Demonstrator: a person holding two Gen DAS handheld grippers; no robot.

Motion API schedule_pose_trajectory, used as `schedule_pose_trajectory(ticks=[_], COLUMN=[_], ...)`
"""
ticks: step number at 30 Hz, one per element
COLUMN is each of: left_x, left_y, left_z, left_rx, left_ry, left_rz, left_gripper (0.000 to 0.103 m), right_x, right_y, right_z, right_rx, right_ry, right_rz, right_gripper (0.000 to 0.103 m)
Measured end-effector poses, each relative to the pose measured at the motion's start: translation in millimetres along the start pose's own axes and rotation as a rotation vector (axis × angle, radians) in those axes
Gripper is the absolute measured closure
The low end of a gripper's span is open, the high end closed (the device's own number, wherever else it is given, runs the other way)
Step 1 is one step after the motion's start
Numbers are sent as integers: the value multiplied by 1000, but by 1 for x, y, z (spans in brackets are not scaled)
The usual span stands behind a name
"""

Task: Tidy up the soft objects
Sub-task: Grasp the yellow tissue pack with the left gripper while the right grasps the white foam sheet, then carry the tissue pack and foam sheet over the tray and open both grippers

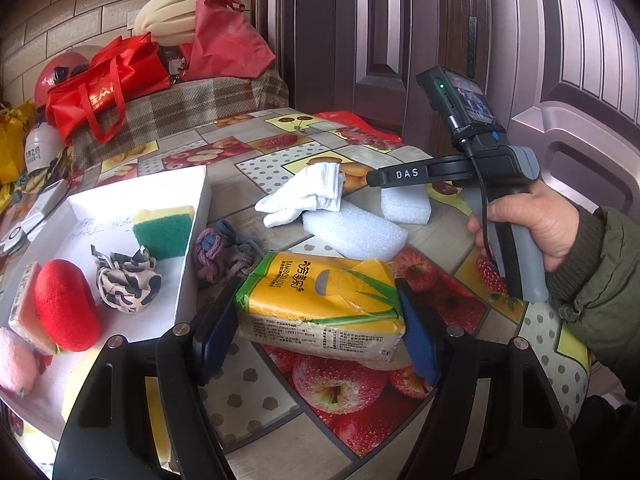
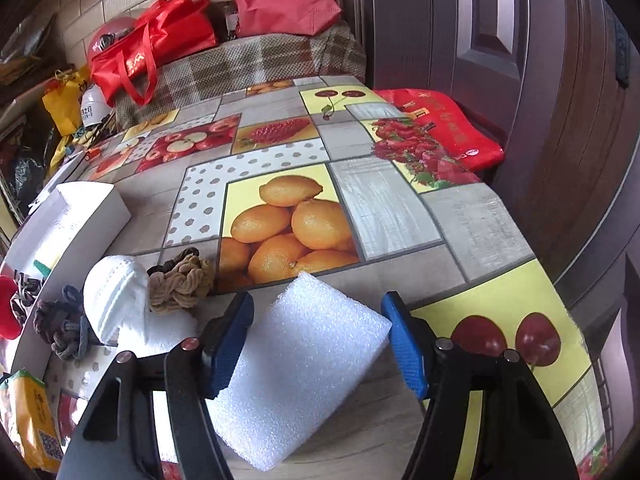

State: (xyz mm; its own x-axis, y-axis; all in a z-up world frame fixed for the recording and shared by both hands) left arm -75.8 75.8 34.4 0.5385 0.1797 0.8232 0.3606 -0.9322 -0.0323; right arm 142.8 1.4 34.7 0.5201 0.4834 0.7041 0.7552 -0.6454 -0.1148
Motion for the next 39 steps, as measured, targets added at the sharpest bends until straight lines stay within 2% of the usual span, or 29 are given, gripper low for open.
schedule_pose_trajectory(ticks=[2,3,8,14,15,16,17,19,21,26,28,31,34,39], left_x=[0,0,-2,-1,-1,-1,-2,-2,-2,-2,-3,-5,-7,-13], left_y=[0,0,-3,-6,-7,-7,-8,-10,-12,-17,-17,-21,-29,-44], left_z=[-1,-1,-3,-6,-6,-7,-9,-12,-16,-24,-30,-37,-41,-49], left_rx=[0,-2,-7,-3,-3,-3,-4,-5,-3,18,49,88,112,157], left_ry=[5,6,13,28,31,37,44,60,78,125,157,188,199,212], left_rz=[-2,-5,-14,-29,-32,-36,-40,-49,-59,-79,-69,-68,-89,-106], left_gripper=[29,29,29,29,29,29,29,29,29,29,29,29,29,29], right_x=[3,3,-5,-14,-15,-15,-14,-16,-17,-29,-39,-48,-52,-52], right_y=[7,10,8,-12,-16,-16,-16,-15,-11,-12,-22,-42,-64,-92], right_z=[-7,-8,-14,1,4,4,2,0,-10,-71,-90,-100,-100,-98], right_rx=[8,9,-20,-113,-136,-141,-124,-103,-80,19,50,103,161,208], right_ry=[31,27,25,-61,-70,-69,-59,-53,-6,308,393,431,424,421], right_rz=[-3,2,54,78,59,48,44,33,54,105,95,58,19,-54], right_gripper=[30,20,19,19,20,24,32,36,37,37,36,36,36,36])
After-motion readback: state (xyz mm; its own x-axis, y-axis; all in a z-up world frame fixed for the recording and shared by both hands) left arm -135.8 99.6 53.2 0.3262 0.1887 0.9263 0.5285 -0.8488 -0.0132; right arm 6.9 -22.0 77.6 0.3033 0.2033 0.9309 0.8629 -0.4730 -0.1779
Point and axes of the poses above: each gripper's, at about its wrist camera, not at the fingertips, and z roughly the way its jaws point, y to its right, x to its top, the point moved 1 cm from there along z, roughly the way its jaws point, and after that the axes turned 5 degrees about x, right-handed, at the moved point
